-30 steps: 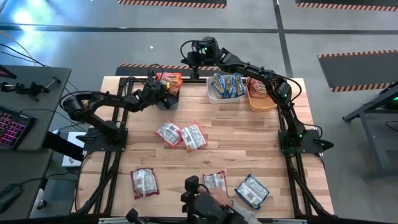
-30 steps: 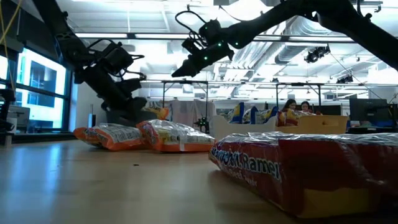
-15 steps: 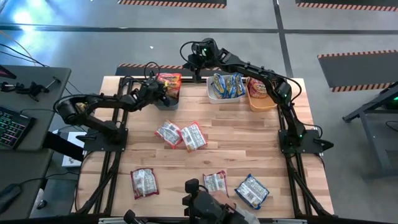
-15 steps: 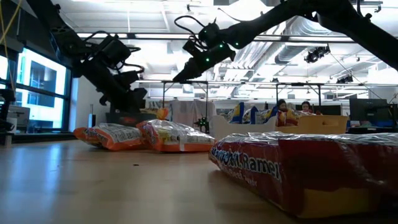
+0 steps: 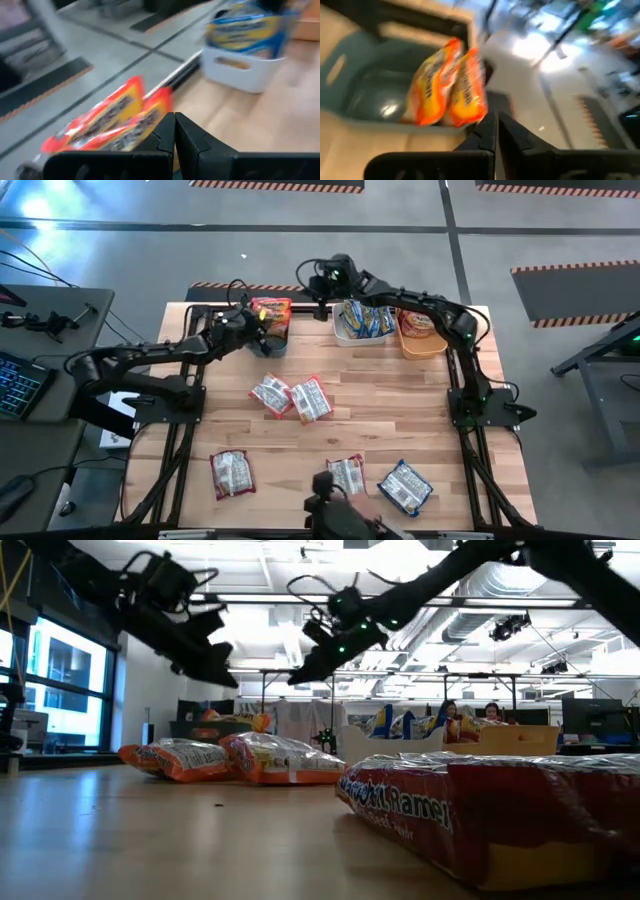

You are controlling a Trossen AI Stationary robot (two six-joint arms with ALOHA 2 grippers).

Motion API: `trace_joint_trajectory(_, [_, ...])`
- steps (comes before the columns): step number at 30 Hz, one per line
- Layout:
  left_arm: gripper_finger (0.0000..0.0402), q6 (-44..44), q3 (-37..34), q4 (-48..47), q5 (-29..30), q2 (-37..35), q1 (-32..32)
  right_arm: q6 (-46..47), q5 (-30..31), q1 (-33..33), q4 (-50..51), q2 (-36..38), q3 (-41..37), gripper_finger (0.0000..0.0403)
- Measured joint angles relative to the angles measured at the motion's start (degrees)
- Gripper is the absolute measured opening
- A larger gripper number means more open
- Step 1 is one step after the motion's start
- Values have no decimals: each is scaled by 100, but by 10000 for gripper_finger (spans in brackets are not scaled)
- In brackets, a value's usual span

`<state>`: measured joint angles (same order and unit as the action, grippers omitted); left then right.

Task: Sort Maruchan noodles
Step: Put the right orange noodle pack into the blue bin

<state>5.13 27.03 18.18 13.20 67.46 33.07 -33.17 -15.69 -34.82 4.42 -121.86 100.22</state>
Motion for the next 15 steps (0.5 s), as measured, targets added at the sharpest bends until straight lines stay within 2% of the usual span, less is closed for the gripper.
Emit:
trace_joint_trajectory(4, [0,443,0,-277,-623,-306,-342,627,257,9,-1346,855,-1254,0])
trace_joint_trajectory(9, [2,1114,0,-1053,-1456,-411,-983,1207,359,25,-2007,1991,-2788,0])
trace_joint_trajectory(12, [19,1276,-4,-1409,-1475,-318,-1537,1298,373,121,-2568,2642,-3567,0])
trace_joint_trajectory(15, [52,946,-4,-1413,-1423,-217,-2039,1425,558,256,-2927,3114,-4250,0])
